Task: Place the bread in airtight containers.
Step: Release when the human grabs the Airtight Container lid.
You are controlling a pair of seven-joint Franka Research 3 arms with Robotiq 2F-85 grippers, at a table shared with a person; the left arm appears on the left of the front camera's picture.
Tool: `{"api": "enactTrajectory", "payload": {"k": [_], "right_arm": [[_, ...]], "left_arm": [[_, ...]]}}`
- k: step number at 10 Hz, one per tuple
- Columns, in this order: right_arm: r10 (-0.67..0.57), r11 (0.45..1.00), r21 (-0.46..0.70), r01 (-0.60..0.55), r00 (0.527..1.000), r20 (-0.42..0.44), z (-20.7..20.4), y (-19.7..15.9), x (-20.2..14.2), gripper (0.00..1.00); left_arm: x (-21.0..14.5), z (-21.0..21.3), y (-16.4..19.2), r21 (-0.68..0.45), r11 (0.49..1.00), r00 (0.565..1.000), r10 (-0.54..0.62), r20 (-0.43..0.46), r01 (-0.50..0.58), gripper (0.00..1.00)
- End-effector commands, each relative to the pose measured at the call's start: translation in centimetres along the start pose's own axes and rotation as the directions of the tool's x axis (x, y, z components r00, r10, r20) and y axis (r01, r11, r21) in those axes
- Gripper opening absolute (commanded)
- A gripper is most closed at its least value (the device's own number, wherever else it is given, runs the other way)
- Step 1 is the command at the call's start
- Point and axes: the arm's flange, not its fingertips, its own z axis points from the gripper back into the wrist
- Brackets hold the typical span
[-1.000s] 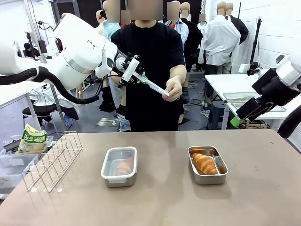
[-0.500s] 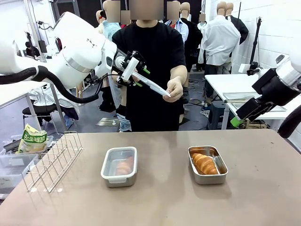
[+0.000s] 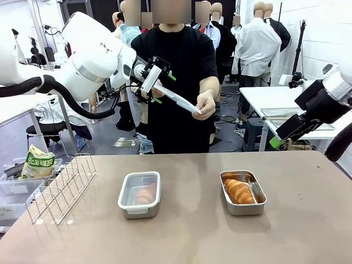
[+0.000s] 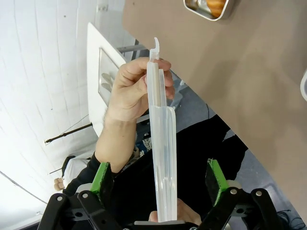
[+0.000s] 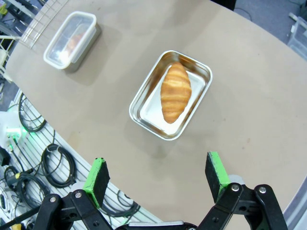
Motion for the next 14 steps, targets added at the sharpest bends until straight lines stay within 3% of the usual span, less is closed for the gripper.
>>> {"api": "enactTrajectory", "payload": {"k": [1,2,14], "right_arm": [[-0.005,1.0,0.015,0.005,1.0,0.003,-0.11,-0.04,-0.02,1.0],[-0.005,1.0,0.015,0.005,1.0,0.003,-0.11,-0.04,-0.02,1.0],[-0.005,1.0,0.015,0.005,1.0,0.003,-0.11,-0.04,-0.02,1.0]], "left_arm": [[0.05,0.64,0.22,0.041,0.999,0.999,-0.034,0.033,0.032,1.0],[0.0,0.0,0.0,0.0,1.0,1.0,0.0,0.0,0.0,1.0],[0.0,0.0,0.0,0.0,1.0,1.0,0.0,0.0,0.0,1.0]]}}
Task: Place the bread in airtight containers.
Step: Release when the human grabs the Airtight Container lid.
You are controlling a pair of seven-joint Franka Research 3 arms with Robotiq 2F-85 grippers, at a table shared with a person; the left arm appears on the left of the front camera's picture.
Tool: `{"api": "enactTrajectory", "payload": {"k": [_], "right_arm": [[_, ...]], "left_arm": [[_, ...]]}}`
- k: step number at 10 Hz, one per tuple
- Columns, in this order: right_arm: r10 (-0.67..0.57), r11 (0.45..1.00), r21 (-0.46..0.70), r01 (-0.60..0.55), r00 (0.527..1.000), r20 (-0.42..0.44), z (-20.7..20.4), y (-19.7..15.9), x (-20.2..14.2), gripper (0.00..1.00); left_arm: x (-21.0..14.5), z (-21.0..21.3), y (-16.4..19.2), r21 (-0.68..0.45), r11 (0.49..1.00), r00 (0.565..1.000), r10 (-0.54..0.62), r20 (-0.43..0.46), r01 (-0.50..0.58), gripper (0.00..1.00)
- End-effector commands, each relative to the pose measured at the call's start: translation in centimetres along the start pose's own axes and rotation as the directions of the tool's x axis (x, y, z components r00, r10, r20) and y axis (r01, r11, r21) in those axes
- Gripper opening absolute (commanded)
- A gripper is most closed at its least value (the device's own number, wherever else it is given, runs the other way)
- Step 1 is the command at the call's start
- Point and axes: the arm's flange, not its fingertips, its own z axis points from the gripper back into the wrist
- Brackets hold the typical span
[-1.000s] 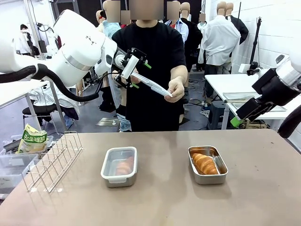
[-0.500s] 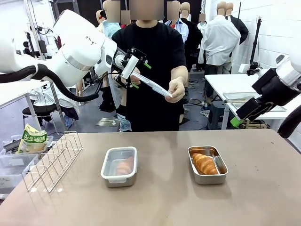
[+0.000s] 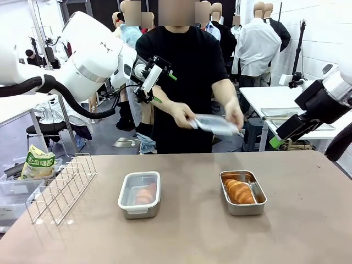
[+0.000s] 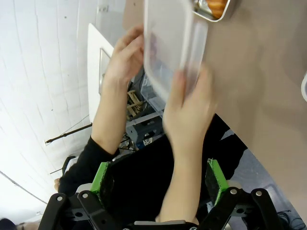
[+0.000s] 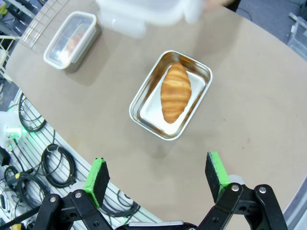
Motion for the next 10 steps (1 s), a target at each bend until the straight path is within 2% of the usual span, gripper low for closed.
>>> {"api": "enactTrajectory", "payload": {"k": [1,10], "right_arm": [[-0.005,1.0,0.015,0.005,1.0,0.003,-0.11,-0.04,-0.02,1.0],[-0.005,1.0,0.015,0.005,1.0,0.003,-0.11,-0.04,-0.02,1.0]], "left_arm": [[-0.15,0.04,-0.15,-0.002,1.0,1.0,-0.001,-0.002,0.001,1.0],[-0.15,0.04,-0.15,-0.002,1.0,1.0,-0.001,-0.002,0.001,1.0]]}}
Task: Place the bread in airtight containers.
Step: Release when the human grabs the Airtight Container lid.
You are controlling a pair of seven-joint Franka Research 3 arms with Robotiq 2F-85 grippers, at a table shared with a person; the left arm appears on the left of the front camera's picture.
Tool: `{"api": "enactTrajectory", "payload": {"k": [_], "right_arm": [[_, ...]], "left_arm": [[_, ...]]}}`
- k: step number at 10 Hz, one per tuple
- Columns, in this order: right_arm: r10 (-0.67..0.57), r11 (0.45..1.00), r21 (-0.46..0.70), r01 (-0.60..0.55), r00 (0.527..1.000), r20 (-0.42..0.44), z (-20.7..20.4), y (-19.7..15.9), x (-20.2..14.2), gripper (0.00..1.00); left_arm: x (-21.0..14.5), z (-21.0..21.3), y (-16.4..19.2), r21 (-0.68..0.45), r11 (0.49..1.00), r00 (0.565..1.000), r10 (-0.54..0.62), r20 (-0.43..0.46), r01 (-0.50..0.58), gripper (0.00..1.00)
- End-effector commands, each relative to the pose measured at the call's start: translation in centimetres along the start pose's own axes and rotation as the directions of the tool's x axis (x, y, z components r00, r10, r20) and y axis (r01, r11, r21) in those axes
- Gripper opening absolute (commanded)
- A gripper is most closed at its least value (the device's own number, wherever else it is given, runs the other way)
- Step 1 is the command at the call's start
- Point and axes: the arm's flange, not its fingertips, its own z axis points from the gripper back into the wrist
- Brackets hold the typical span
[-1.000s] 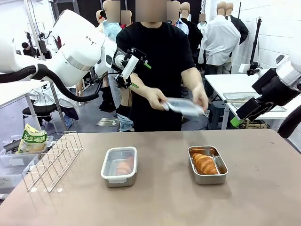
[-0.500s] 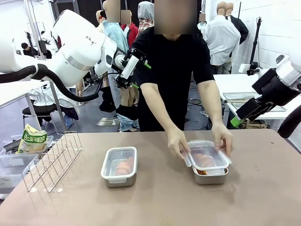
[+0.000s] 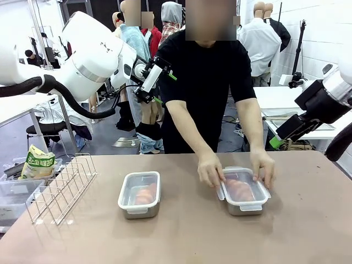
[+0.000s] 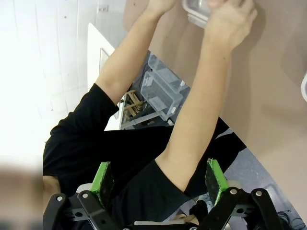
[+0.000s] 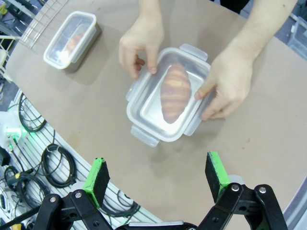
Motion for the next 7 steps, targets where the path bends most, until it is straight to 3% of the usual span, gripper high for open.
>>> {"api": "enactTrajectory", "payload": {"k": [1,7], "right_arm": [[-0.005,1.0,0.015,0.005,1.0,0.003,-0.11,-0.04,-0.02,1.0],[-0.005,1.0,0.015,0.005,1.0,0.003,-0.11,-0.04,-0.02,1.0]], "left_arm": [[-0.14,0.04,-0.15,-0.002,1.0,1.0,-0.001,-0.002,0.001,1.0],[-0.14,0.04,-0.15,-0.002,1.0,1.0,-0.001,-0.002,0.001,1.0]]}}
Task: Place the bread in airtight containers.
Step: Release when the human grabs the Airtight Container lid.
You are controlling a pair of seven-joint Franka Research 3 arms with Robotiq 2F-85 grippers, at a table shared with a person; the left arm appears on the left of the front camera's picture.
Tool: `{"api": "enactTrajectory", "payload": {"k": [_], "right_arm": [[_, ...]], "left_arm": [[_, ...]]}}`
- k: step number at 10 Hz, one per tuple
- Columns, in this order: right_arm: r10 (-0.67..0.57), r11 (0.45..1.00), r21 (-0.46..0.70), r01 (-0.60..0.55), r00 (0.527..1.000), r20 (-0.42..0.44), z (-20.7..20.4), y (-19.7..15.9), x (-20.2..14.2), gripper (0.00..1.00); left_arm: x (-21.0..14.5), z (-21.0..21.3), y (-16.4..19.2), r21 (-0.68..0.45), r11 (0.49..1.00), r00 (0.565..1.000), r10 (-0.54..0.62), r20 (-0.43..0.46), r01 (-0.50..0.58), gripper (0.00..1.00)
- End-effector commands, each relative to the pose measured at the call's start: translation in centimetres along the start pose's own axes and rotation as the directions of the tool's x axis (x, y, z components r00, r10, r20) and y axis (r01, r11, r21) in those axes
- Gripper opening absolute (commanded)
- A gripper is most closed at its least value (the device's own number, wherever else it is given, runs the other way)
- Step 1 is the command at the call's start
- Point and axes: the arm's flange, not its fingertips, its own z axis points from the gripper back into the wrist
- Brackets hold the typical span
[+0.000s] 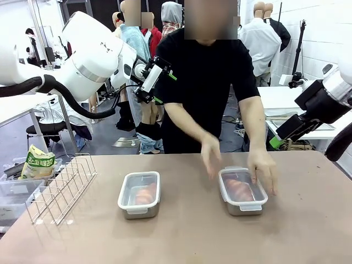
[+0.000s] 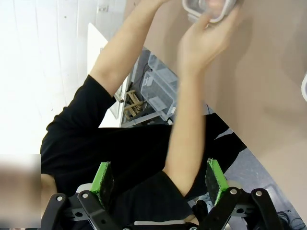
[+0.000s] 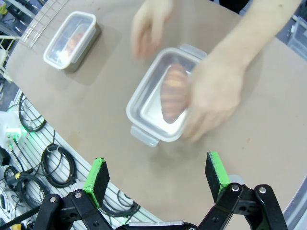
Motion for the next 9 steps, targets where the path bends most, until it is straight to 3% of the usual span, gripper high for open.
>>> {"api": "enactTrajectory", "payload": {"k": [1,9], "right_arm": [[-0.005,1.0,0.015,0.005,1.0,0.003,-0.11,-0.04,-0.02,1.0],[-0.005,1.0,0.015,0.005,1.0,0.003,-0.11,-0.04,-0.02,1.0]], "left_arm": [[-0.14,0.04,-0.15,-0.002,1.0,1.0,-0.001,-0.002,0.001,1.0],[-0.14,0.04,-0.15,-0.002,1.0,1.0,-0.001,-0.002,0.001,1.0]]}}
